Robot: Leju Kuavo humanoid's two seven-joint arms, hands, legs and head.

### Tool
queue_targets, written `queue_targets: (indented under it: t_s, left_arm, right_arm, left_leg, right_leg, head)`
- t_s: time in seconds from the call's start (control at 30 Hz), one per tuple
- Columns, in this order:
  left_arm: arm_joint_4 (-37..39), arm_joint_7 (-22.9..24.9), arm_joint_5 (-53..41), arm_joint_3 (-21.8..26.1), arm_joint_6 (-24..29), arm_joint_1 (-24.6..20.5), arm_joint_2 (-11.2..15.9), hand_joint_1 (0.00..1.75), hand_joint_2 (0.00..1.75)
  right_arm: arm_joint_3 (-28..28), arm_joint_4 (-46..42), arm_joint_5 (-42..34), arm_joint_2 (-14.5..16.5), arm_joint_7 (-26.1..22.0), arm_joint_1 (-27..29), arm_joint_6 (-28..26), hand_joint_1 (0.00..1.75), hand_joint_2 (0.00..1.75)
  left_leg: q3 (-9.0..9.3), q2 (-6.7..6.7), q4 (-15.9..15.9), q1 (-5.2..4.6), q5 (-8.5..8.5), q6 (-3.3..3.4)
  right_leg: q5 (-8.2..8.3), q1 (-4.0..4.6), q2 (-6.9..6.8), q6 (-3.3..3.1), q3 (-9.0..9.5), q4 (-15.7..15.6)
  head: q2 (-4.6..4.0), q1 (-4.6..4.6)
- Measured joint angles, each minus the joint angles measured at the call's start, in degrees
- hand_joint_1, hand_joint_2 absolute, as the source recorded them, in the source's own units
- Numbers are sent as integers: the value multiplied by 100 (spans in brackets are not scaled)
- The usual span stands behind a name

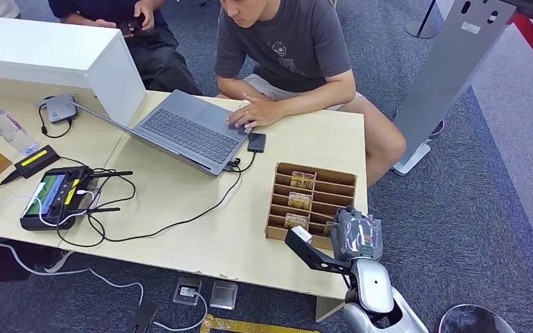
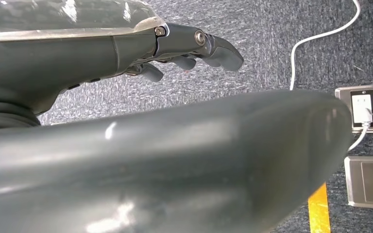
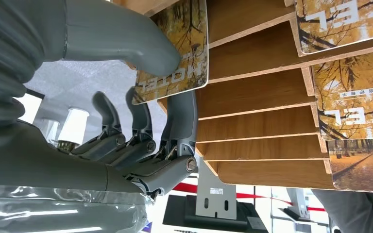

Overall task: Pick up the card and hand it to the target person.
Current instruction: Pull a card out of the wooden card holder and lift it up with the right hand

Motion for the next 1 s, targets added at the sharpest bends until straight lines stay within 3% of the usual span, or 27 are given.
queue_targets:
  t_s: [0.3,0.67,0.8,1.0]
  left_arm:
    - [0,-17,0,12,0,0,7,0,0]
    - [0,-35,0,16,-14,2,14,0,0]
    - [0,-66,0,16,-32,2,15,0,0]
    - [0,-70,0,16,-52,2,15,0,0]
  right_arm:
    - [7,0,46,0,1,10,-36,154,175]
    - [12,-267,92,-9,26,56,-44,152,175]
    - [10,-464,131,-22,26,52,-44,142,175]
    - [-2,-746,204,-51,26,30,-50,146,175]
  left_leg:
    - [2,0,0,0,0,0]
    - [-2,-1,0,0,0,0]
    - [-2,-1,0,0,0,0]
    - [-2,-1,0,0,0,0]
  right_leg:
    - [0,0,0,0,2,0]
    - [0,0,0,0,-1,0]
    - [0,0,0,0,-1,0]
    - [0,0,0,0,-1,0]
  head:
    - [0,1]
    - [0,-3]
    - [0,-1]
    - [0,2]
